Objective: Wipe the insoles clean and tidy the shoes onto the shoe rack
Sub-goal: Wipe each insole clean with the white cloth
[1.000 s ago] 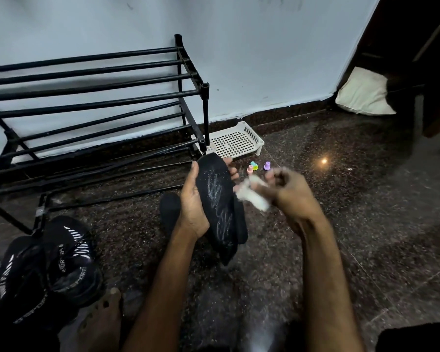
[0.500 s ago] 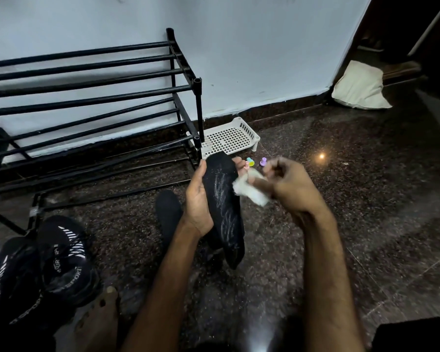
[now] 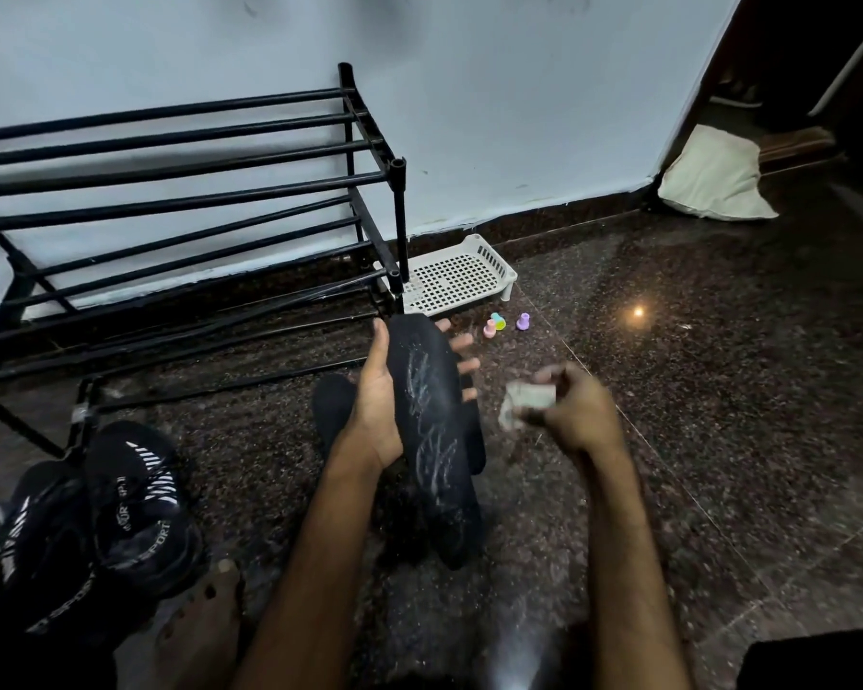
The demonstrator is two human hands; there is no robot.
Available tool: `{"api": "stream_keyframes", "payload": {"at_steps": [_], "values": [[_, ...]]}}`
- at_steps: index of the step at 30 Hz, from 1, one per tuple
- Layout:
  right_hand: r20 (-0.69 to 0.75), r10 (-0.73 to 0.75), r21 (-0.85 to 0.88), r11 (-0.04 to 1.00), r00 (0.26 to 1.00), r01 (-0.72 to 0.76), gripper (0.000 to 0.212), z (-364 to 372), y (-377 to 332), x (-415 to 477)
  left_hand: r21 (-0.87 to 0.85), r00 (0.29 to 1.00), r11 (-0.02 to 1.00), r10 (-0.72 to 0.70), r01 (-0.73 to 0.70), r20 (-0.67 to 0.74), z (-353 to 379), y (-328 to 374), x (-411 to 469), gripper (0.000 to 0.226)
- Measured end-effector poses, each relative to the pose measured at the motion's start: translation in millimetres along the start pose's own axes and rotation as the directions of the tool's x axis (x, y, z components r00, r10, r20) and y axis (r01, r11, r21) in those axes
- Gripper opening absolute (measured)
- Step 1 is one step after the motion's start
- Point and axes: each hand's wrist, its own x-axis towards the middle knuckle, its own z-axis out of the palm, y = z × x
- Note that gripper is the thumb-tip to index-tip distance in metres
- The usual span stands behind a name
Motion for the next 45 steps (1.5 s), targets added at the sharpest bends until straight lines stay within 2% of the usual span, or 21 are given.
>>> {"api": "stream_keyframes", "payload": {"at_steps": [2,4,6,9,11,14,16,20,23,26,29,30,32,34,36,38,40,43,45], "values": [[-0.129,-0.128,0.126,0.981,0.983,0.145,0.041,1.8,-27.5,-4.4,0.021,0.998,0.998,-0.063,0.063,-0.02,-4.4,-2.2,-0.1,0.086],[-0.223,-0.286,0.08,0.948,0.932,0.309,0.037,13.1,-51.9,-11.8,0.041,0.995,0.994,-0.095,0.097,-0.041,-8.2,-4.7,-0.4,0.089],[-0.2,-0.41,0.018,0.907,0.89,0.422,0.032,33.9,-67.8,-20.8,0.036,0.991,0.992,-0.117,0.119,-0.061,-9.1,-5.4,-3.6,0.091],[-0.079,-0.59,-0.126,0.805,0.804,0.579,0.029,70.2,-67.8,-29.1,-0.006,0.987,0.992,-0.127,0.127,-0.098,-6.0,-2.1,-7.5,0.083],[-0.036,-0.643,-0.191,0.756,0.765,0.626,0.032,85.7,-60.7,-30.6,-0.043,0.985,0.99,-0.135,0.131,-0.104,-7.1,2.3,-10.3,0.083],[-0.129,-0.613,-0.256,0.78,0.779,0.571,0.025,93.0,-57.1,-31.1,-0.006,0.981,0.99,-0.143,0.143,-0.134,-12.5,6.5,-16.0,0.081],[-0.134,-0.624,-0.278,0.77,0.77,0.575,0.021,99.3,-62.7,-30.5,0.014,0.978,0.989,-0.141,0.145,-0.152,-16.0,7.3,-19.5,0.077],[0.166,-0.7,-0.167,0.674,0.694,0.72,0.018,110.8,-73.8,-29.7,0.007,0.972,0.991,-0.127,0.131,-0.196,-28.0,12.6,-23.5,0.075],[0.255,-0.62,-0.189,0.72,0.741,0.668,0.02,100.8,-68.1,-21.6,0.029,0.97,0.983,-0.171,0.179,-0.17,-37.5,14.8,-27.6,0.088],[0.158,-0.603,-0.321,0.717,0.782,0.618,0.018,96.3,-59.5,-11.8,0.05,0.973,0.98,-0.183,0.192,-0.14,-41.0,13.7,-27.3,0.087],[0.037,-0.642,-0.279,0.729,0.765,0.625,0.017,106.7,-64.8,-15.1,0.069,0.978,0.983,-0.16,0.17,-0.131,-38.6,13.5,-26.5,0.084],[0.07,-0.648,-0.221,0.731,0.758,0.645,0.016,109.9,-68.4,-18.0,0.047,0.977,0.985,-0.155,0.163,-0.144,-39.5,13.0,-25.8,0.086],[0.248,-0.634,-0.107,0.734,0.733,0.671,0.016,111.8,-72.5,-22.8,-0.026,0.972,0.99,-0.141,0.138,-0.19,-43.8,13.9,-24.9,0.092],[0.366,-0.586,-0.091,0.751,0.723,0.654,0.015,108.3,-71.0,-24.4,-0.076,0.979,0.992,-0.112,0.1,-0.172,-51.3,15.5,-22.4,0.097],[0.282,-0.566,-0.232,0.743,0.774,0.628,0.017,104.7,-66.0,-18.1,-0.073,0.986,0.992,-0.11,0.101,-0.124,-51.7,16.9,-21.9,0.093],[0.117,-0.572,-0.369,0.734,0.812,0.571,0.017,105.7,-66.4,-14.4,-0.054,0.985,0.989,-0.142,0.137,-0.1,-47.7,15.7,-22.0,0.086],[0.073,-0.617,-0.313,0.731,0.783,0.606,0.017,111.3,-74.1,-17.9,-0.032,0.984,0.99,-0.141,0.138,-0.113,-48.5,12.9,-20.3,0.081],[0.305,-0.624,-0.145,0.717,0.72,0.682,0.019,116.3,-81.4,-27.8,-0.081,0.978,0.992,-0.109,0.096,-0.177,-54.9,14.5,-20.0,0.079],[0.375,-0.53,-0.189,0.76,0.761,0.622,0.018,112.1,-78.2,-28.1,-0.104,0.985,0.991,-0.1,0.086,-0.139,-59.3,16.7,-20.6,0.08]]}}
